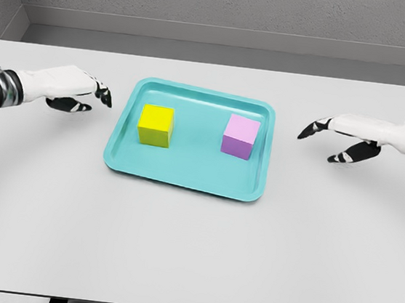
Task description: Push two cubes
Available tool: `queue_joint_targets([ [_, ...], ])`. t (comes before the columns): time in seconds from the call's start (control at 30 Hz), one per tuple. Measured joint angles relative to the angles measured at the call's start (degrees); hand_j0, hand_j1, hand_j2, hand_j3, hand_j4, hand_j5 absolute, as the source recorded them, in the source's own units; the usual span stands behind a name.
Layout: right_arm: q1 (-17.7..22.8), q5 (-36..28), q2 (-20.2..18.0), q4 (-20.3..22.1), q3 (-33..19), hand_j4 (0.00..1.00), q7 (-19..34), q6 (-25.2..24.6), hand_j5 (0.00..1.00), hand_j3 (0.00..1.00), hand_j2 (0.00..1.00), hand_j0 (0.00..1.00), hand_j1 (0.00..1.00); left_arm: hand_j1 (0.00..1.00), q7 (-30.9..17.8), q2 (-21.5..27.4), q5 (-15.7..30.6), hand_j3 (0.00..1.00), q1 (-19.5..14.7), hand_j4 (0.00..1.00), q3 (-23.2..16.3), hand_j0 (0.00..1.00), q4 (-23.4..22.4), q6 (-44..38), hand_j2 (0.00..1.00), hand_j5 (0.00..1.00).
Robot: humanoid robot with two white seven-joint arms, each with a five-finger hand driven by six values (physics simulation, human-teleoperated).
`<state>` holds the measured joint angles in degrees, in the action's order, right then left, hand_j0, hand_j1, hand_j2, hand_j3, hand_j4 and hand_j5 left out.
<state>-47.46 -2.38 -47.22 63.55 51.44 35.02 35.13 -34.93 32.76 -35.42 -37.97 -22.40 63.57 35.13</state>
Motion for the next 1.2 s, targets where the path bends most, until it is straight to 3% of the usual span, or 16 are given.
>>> queue_joint_targets([
  [0.17,-1.7,2.2,1.5,1.4,2.0,0.13,0.0,0.0,0.13,0.13,0.13,0.13,0.13,0.46,-0.1,-3.2,-0.8,0.46,-0.9,0.46,-1.1,0.46,-1.6,0.0,0.46,0.46],
  [0.5,-8.2,11.2,7.0,2.2,9.4,0.12,0.0,0.0,0.12,0.12,0.12,0.12,0.12,0.46,0.2,-5.5,-2.0,0.46,-1.6,0.46,-1.5,0.46,-3.6,-0.2,0.46,0.46],
  [0.8,-9.6,13.3,9.4,1.9,12.5,0.12,0.0,0.0,0.12,0.12,0.12,0.12,0.12,0.46,0.0,-5.7,-1.4,0.46,-2.1,0.46,-1.6,0.46,-3.9,0.0,0.46,0.46],
  [1.2,-12.0,16.2,13.8,-5.7,12.8,0.12,0.0,0.0,0.12,0.12,0.12,0.12,0.12,0.46,-0.1,-5.7,-0.7,0.46,-2.7,0.46,-1.5,0.46,-3.8,0.0,0.46,0.46],
])
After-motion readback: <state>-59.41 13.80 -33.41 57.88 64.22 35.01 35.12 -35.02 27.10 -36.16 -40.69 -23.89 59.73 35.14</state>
